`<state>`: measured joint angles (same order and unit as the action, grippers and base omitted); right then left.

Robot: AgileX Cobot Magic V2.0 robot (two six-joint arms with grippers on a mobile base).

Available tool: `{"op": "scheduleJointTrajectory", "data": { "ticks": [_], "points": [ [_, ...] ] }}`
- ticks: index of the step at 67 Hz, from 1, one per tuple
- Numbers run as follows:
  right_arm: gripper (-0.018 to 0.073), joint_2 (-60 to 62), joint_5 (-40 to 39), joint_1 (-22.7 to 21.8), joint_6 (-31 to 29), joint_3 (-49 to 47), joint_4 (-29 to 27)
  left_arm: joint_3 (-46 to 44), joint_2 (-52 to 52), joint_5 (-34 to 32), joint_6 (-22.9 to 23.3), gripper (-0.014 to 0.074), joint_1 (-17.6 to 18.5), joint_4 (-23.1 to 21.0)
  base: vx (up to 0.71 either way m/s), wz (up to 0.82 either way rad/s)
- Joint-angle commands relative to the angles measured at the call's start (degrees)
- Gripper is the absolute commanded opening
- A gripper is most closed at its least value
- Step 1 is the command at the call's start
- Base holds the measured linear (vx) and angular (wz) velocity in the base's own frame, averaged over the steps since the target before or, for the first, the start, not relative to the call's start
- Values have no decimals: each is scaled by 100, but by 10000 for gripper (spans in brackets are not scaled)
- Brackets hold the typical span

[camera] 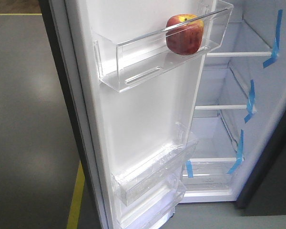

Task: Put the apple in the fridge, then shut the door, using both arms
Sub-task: 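Withdraw the open right gripper up and away from the door bin, then swing the left gripper out toward the outer face of the fridge door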

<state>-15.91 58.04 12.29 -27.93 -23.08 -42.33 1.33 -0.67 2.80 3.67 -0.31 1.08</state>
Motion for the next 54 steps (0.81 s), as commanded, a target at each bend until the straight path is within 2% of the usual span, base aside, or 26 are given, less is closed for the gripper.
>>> {"op": "scheduleJointTrajectory", "data": {
  "ticks": [1,37,54],
  "points": [
    [556,139,-194,-28,7,-133,-316,-92,-82,-428,3,-6,31,-48,0,0],
    [556,299,251,-28,-9,-133,-230,-97,-82,-439,3,-6,29,-48,0,0],
    [556,299,246,-28,-9,-133,-230,-97,-82,-1008,172,-6,29,-244,0,0]
  ]
}}
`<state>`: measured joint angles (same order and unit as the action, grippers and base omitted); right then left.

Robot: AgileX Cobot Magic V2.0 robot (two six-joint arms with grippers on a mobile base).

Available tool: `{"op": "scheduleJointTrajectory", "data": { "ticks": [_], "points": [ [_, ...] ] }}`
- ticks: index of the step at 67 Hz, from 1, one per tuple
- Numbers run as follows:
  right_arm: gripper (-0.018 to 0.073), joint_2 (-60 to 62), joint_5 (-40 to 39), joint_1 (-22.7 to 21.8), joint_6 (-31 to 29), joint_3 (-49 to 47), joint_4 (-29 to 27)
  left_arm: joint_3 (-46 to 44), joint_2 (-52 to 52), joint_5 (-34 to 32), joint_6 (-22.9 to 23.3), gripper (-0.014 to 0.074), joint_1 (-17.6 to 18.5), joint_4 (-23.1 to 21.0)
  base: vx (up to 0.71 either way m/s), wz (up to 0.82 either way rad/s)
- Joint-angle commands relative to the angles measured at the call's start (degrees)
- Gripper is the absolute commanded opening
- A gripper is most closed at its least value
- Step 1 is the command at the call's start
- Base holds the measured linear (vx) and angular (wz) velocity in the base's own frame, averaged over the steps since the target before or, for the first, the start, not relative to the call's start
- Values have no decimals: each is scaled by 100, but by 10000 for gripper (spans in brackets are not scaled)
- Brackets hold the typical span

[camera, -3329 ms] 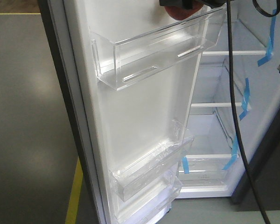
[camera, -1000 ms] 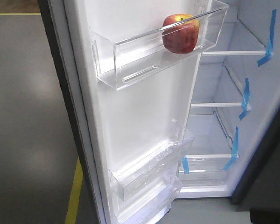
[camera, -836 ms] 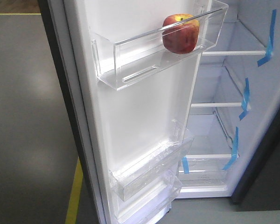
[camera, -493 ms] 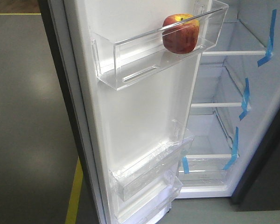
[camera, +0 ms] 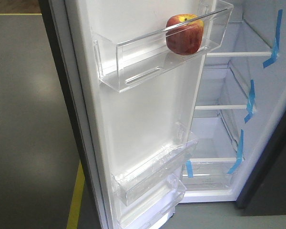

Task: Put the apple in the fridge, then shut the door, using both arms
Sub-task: 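Swing the left gripper out toward the outer face of the fridge door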

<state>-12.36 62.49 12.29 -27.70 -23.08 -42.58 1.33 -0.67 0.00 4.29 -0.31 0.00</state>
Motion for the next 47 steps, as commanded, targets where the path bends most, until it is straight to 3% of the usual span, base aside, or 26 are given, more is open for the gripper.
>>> {"op": "scheduleJointTrajectory", "data": {
  "ticks": [1,9,17,31,47],
  "points": [
    [556,-56,-199,-28,-31,-133,-205,-97,-82,-788,132,-6,29,-136,0,0],
    [556,-56,-199,-28,-31,-133,-205,-201,-34,-1121,544,-6,20,-151,0,0],
    [556,-56,-194,-28,-31,-133,-205,-630,295,-875,585,-6,22,-145,0,0],
    [556,-56,-194,-28,-31,-133,-205,-2102,1617,404,528,-6,22,-124,0,0],
    [556,-56,-194,-28,-31,-133,-205,-3708,3634,1857,-222,-6,22,-69,0,0]
  ]
}}
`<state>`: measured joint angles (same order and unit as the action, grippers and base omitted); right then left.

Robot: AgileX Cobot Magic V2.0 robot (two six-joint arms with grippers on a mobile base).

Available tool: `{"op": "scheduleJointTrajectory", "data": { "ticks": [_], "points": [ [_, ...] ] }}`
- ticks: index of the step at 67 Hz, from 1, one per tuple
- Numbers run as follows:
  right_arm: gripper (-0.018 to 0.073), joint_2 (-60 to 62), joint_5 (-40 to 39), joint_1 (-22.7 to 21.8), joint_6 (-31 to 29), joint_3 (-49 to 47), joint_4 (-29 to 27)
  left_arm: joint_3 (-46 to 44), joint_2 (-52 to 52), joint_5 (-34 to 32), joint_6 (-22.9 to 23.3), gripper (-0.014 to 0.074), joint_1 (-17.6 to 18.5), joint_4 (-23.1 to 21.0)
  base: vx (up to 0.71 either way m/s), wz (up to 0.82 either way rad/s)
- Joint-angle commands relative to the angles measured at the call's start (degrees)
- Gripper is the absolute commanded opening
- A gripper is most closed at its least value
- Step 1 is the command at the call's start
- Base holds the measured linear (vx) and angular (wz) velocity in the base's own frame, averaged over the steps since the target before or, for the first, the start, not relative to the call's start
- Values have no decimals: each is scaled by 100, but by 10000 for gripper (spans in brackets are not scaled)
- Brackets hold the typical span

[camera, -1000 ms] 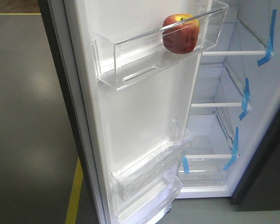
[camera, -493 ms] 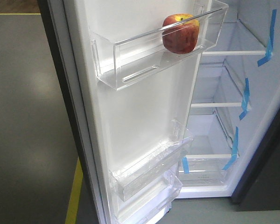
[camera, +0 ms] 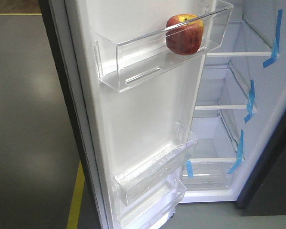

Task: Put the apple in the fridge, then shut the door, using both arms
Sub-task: 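Swing the left gripper out toward the outer face of the fridge door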

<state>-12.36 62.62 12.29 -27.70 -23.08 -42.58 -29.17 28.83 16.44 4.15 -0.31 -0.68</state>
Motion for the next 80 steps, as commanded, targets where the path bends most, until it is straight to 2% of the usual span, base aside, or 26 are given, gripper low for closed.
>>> {"op": "scheduleJointTrajectory", "data": {
  "ticks": [1,18,26,36,72,76,80],
  "points": [
    [556,-56,-207,-28,-31,-133,-205,-743,790,299,-231,-6,22,-1,0,0],
    [556,-56,-196,-28,-31,-133,-205,-2224,2675,1824,-351,-6,22,-6,0,0],
    [556,-56,-196,-28,-31,-133,-205,-2710,3388,2190,-372,-6,22,-6,0,0],
    [556,-56,-196,-28,-31,-133,-205,-3221,4085,2473,-637,-6,22,-51,0,0],
    [556,-56,-178,-28,-31,-133,-205,-4552,5760,2843,-721,-6,22,-78,0,0],
    [556,-56,-178,-28,-31,-133,-205,-4702,5921,2946,-889,-6,22,-224,0,0],
    [556,-56,-178,-28,-31,-133,-205,-4872,6135,3095,-1187,-6,22,-580,0,0]
  ]
}}
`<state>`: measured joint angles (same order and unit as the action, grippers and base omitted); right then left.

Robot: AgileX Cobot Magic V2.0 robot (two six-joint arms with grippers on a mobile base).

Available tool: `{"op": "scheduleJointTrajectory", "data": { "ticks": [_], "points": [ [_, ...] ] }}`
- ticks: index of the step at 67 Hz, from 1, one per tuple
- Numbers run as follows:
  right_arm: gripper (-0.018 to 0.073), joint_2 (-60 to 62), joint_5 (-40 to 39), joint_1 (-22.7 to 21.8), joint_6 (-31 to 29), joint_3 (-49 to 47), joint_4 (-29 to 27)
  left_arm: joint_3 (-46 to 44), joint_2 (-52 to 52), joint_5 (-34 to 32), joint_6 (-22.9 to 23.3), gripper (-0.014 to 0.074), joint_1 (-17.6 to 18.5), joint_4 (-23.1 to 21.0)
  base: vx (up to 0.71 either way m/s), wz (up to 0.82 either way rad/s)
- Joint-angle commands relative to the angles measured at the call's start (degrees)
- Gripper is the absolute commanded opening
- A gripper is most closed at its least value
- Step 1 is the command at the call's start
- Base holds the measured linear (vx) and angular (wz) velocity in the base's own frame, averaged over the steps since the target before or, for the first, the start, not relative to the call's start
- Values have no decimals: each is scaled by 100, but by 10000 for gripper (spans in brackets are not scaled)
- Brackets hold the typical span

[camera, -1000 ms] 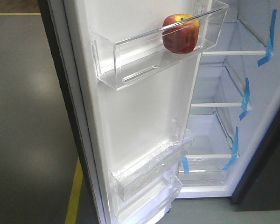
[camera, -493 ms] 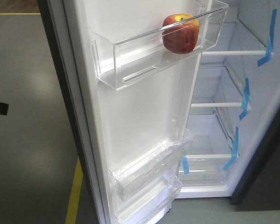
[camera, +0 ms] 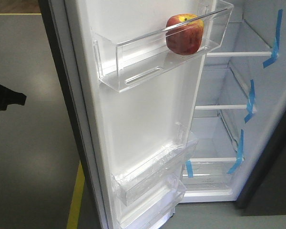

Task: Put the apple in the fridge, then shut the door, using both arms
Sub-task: 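Swing the left gripper out toward the outer face of the fridge door, then push the fridge door shut with the left gripper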

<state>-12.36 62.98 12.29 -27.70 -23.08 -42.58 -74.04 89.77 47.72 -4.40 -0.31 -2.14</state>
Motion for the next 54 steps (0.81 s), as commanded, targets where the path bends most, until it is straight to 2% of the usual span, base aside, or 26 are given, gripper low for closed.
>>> {"op": "scheduleJointTrajectory", "data": {
  "ticks": [1,14,35,50,54],
  "points": [
    [556,-56,-214,-28,-31,-133,-205,-427,88,1,-450,-6,22,-527,0,0],
    [556,-56,-214,-28,-31,-133,-205,-1017,699,243,-1294,-6,22,-1873,0,0],
    [556,-56,-214,-28,-31,-133,-205,-1635,1388,264,-2040,-6,22,-3656,0,0],
    [556,-56,-214,-28,-31,-133,-205,-1687,1678,339,-2670,-6,27,-5124,0,0],
    [556,-56,-214,-28,-31,-133,-205,-1679,1695,426,-2890,-6,36,-5343,0,0]
  ]
}}
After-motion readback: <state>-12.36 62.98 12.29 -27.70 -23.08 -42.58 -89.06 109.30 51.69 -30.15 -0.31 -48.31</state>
